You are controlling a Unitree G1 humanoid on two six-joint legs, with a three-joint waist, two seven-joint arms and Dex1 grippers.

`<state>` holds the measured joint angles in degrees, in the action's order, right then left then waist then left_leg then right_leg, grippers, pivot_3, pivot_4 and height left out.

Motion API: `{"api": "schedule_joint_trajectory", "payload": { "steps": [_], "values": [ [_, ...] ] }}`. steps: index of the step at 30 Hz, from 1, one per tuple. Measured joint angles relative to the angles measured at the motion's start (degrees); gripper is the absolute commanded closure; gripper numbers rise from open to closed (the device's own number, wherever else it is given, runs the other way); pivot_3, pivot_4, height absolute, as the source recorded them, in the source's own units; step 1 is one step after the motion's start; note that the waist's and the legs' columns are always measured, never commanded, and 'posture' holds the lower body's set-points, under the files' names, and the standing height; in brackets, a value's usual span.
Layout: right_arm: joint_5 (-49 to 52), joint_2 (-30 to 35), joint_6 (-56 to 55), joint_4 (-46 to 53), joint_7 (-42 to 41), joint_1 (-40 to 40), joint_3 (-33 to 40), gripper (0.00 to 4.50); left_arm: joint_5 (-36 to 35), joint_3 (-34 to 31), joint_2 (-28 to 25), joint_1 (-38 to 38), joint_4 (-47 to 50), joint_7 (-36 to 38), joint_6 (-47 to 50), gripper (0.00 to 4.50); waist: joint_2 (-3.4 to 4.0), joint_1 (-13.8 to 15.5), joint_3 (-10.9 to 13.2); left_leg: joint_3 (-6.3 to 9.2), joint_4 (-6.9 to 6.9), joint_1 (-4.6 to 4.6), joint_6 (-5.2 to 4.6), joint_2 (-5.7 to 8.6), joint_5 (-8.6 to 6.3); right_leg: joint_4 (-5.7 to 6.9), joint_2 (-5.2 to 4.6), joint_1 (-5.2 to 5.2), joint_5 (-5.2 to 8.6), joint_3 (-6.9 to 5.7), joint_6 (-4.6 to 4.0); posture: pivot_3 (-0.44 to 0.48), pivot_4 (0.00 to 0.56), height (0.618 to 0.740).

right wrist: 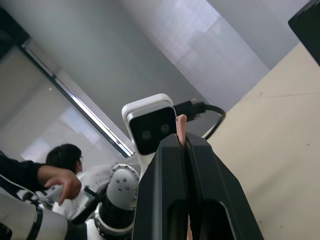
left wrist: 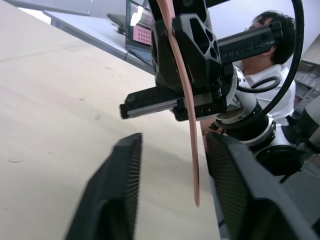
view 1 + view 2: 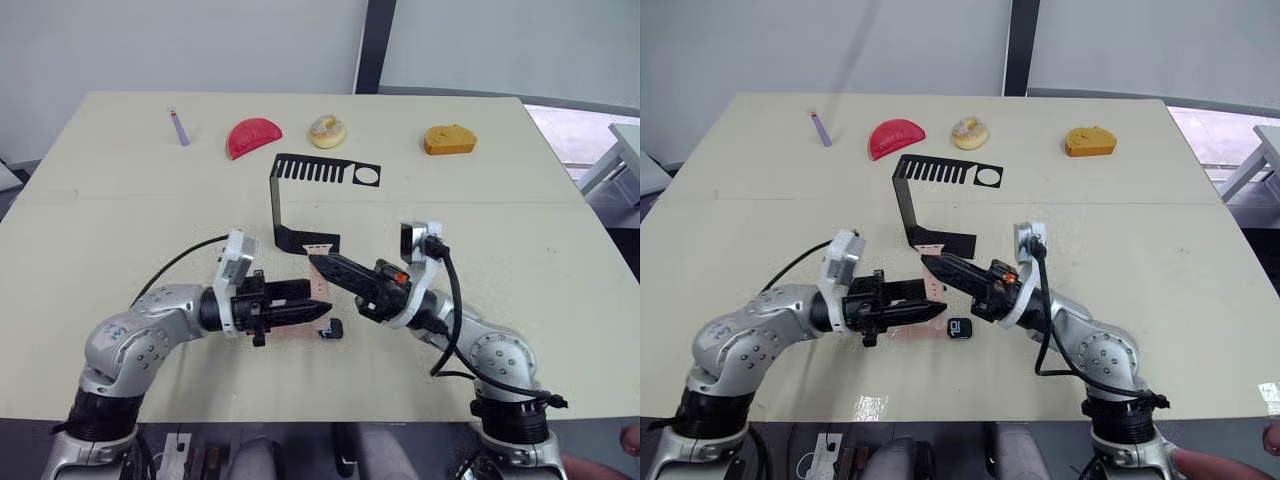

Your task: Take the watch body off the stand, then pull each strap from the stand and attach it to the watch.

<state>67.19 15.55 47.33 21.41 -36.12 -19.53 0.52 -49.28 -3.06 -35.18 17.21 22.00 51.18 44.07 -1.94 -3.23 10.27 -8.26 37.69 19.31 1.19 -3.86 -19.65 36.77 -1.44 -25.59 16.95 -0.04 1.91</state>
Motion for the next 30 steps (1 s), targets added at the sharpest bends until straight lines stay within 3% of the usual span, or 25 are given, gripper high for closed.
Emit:
{"api": "schedule_joint_trajectory", "payload": {
  "steps": [2,6,11,17,24,30],
  "values": [
    [-1.98,5.43,-0.34,1.89,-3.13,0.62,0.21,4.50,0.13,-3.72,-3.88,-2.05,-0.07,1.34,-0.87,0.06,0.02,-0.03,0.02,-0.01,-0.06,-0.01,0.00,0.00,0.00,-0.03,0.00,-0.03,0.00,0.00,0.00,0.000,0.150,0.740],
    [-10.47,13.10,-7.31,3.33,-8.91,3.98,2.57,4.50,5.64,-10.44,-10.92,-7.65,-1.18,5.56,-8.77,0.06,0.03,0.12,0.01,-0.04,-0.33,-0.02,-0.02,0.04,0.01,-0.31,-0.02,-0.03,0.00,-0.02,0.00,0.000,0.150,0.740],
    [-26.47,22.13,-24.71,2.06,-19.61,11.94,4.99,4.50,14.71,-16.71,-13.28,-14.36,-10.19,9.76,-22.85,0.06,0.00,0.46,0.01,-0.04,-0.56,0.03,-0.04,0.01,0.00,-0.69,0.02,-0.03,0.00,-0.14,0.01,0.000,0.150,0.740],
    [-34.81,25.14,-39.43,-5.13,-24.34,21.50,14.91,4.50,21.51,-24.95,-17.17,-21.46,-21.47,13.94,-34.96,0.06,0.01,0.38,0.02,-0.17,-0.58,0.03,-0.17,-0.04,-0.14,-0.82,-0.02,-0.02,0.00,-0.17,0.02,0.000,0.150,0.740],
    [-38.83,26.22,-49.15,-13.29,-25.51,29.43,24.90,4.50,21.78,-28.48,-17.26,-25.06,-23.74,15.02,-36.38,0.06,0.01,0.33,0.02,-0.23,-0.55,-0.09,-0.27,-0.01,-0.23,-0.75,-0.07,0.06,-0.04,-0.14,0.08,0.000,0.150,0.740],
    [-38.73,26.27,-50.66,-13.28,-26.31,30.76,25.54,4.50,21.25,-25.15,-16.11,-22.78,-17.92,14.14,-34.00,0.06,0.03,0.16,0.02,-0.22,-0.53,-0.21,-0.31,0.01,-0.23,-0.55,-0.06,0.11,-0.10,-0.09,0.05,0.000,0.150,0.740]
  ]
}}
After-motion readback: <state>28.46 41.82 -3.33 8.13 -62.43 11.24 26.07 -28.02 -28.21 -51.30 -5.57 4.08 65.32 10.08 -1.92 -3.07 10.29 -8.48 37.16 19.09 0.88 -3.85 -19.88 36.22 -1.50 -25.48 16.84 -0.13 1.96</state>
